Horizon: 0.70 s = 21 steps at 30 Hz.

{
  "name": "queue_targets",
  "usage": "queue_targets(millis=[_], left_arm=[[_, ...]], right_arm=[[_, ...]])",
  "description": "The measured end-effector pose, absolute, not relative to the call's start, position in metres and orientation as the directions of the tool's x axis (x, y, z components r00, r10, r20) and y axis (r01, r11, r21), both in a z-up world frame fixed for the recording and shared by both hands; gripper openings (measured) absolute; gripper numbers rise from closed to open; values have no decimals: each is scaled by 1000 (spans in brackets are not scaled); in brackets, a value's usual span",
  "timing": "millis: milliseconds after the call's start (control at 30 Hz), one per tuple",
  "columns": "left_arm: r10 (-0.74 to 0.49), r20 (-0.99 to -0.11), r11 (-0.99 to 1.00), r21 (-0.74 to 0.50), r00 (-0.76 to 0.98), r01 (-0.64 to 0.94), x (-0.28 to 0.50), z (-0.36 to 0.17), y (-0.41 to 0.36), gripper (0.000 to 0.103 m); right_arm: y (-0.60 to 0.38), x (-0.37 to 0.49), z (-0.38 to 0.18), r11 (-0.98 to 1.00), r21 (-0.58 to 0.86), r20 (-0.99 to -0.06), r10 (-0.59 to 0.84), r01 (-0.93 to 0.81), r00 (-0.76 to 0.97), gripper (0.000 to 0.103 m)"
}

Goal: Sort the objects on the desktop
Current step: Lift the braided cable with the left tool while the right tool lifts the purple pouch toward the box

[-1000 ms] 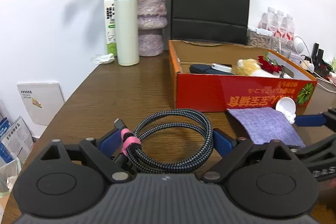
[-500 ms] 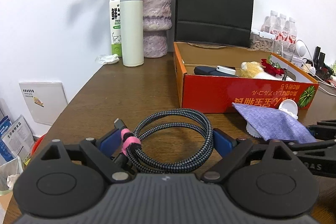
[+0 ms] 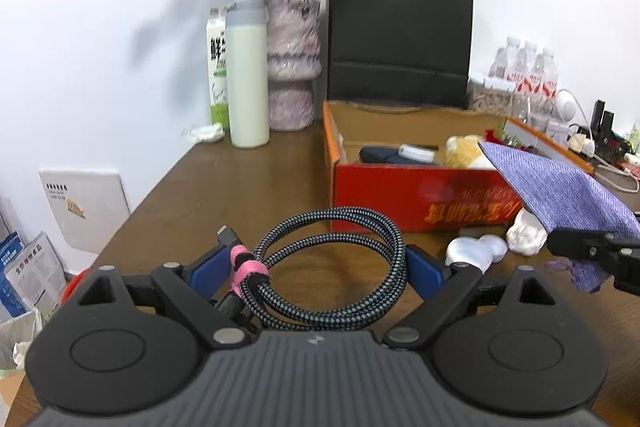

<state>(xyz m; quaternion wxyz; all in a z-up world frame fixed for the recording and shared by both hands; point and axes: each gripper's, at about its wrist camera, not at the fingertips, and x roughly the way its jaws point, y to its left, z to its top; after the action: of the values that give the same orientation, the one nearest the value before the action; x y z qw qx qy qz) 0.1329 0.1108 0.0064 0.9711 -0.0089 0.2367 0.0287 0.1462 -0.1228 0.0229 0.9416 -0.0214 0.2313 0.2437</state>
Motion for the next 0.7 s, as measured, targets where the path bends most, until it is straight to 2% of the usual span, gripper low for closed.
queue_targets(millis=[133,367,567,700], left_arm=[[20,-428,999,-27,903,-34,135,24,101,93],[8,-345,1000,5,939,-7,166,58,65,93],[0,-297,999,-47,955,-14,213,72,41,93],[1,-301,998,-53,954,-18,244,68,30,93]], right_arm=[[-128,149,38,881,55,-395,451,-469,801,14],[-137,184,58,904,34,-313,414,-426,855,14],[-146,229,55,921,52,-304,383,-386,872,14],[-156,258,49,934,55,-316,351,-352,881,14]])
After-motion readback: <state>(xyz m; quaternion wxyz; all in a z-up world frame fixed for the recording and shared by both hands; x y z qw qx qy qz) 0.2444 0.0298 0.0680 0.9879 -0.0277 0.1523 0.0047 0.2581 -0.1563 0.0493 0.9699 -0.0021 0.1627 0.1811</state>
